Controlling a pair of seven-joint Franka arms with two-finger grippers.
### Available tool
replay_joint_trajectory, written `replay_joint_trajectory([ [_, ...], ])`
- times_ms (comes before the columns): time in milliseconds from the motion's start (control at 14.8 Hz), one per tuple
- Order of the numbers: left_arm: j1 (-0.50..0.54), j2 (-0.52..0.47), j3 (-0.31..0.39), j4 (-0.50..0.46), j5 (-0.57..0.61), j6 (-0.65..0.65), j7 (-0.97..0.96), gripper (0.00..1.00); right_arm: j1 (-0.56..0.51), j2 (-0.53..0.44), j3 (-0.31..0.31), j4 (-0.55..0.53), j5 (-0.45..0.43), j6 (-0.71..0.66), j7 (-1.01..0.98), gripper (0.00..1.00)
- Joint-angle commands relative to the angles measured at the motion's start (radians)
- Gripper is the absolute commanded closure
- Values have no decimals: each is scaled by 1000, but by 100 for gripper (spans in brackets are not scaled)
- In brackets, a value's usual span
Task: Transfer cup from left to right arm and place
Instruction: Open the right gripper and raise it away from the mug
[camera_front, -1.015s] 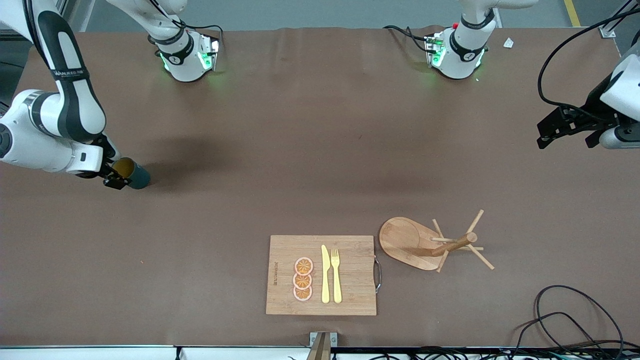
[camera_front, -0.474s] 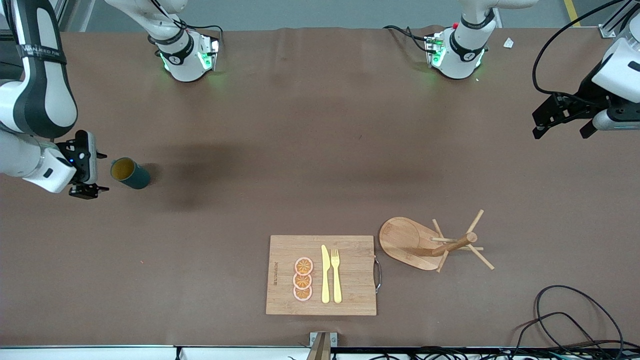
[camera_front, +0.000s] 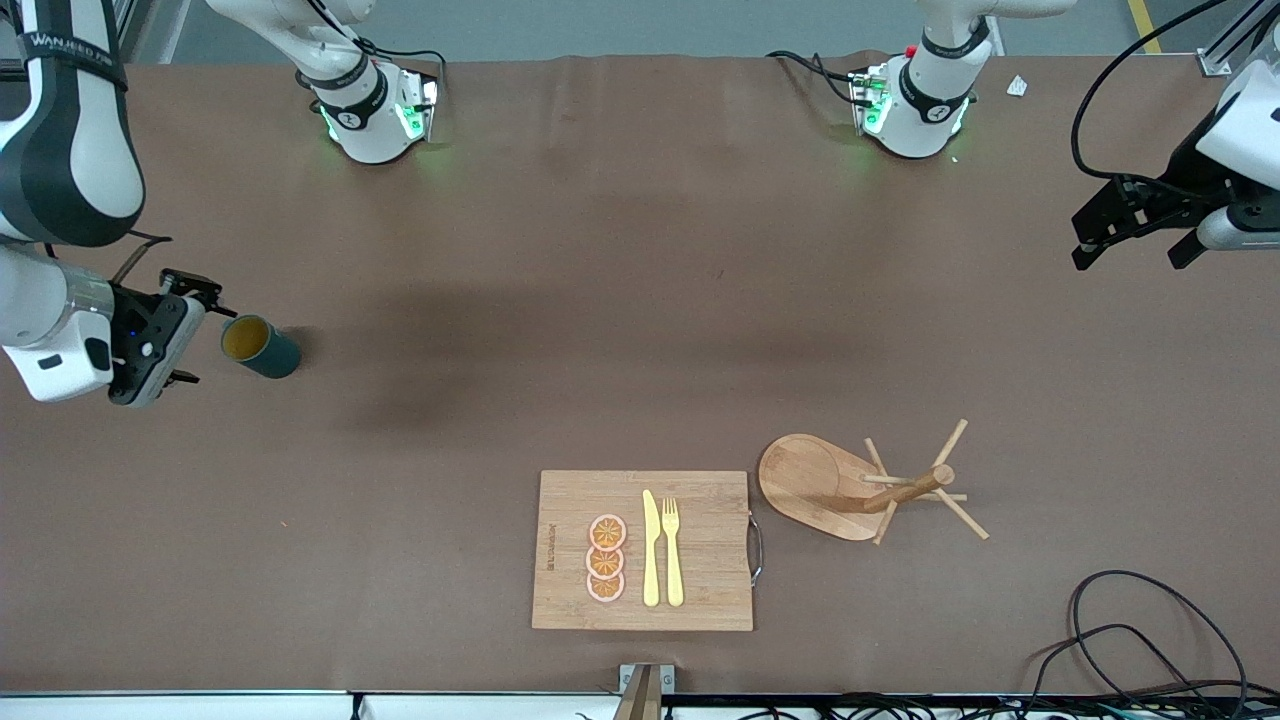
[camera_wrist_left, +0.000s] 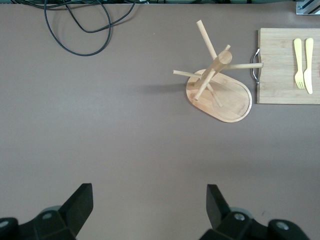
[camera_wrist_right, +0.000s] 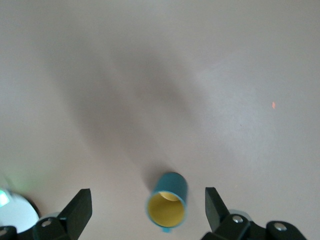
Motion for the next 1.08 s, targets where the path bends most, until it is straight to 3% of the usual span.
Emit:
replay_joint_trajectory([
  [0,0,6,-4,19,1,-35,4,0,58,-2,-3,37,14,-18,424,0],
  [68,-2,7,-4,21,1,-35,1,0,58,0,-1,51,17,-18,518,0],
  [271,-2,1,-17,23,4,-37,-4,0,55,0,-9,77,40,-9,560,0],
  [541,1,0,-16,21,8,-38,7,0,35,-6,-31,138,25,-13,911,0],
  [812,7,1,-16,21,16,-38,15,0,11,-20,-40,152,10,-12,939,0],
  [1015,7,4,-16,21,16,-40,29,0,4,-39,-37,162,-48,-13,939,0],
])
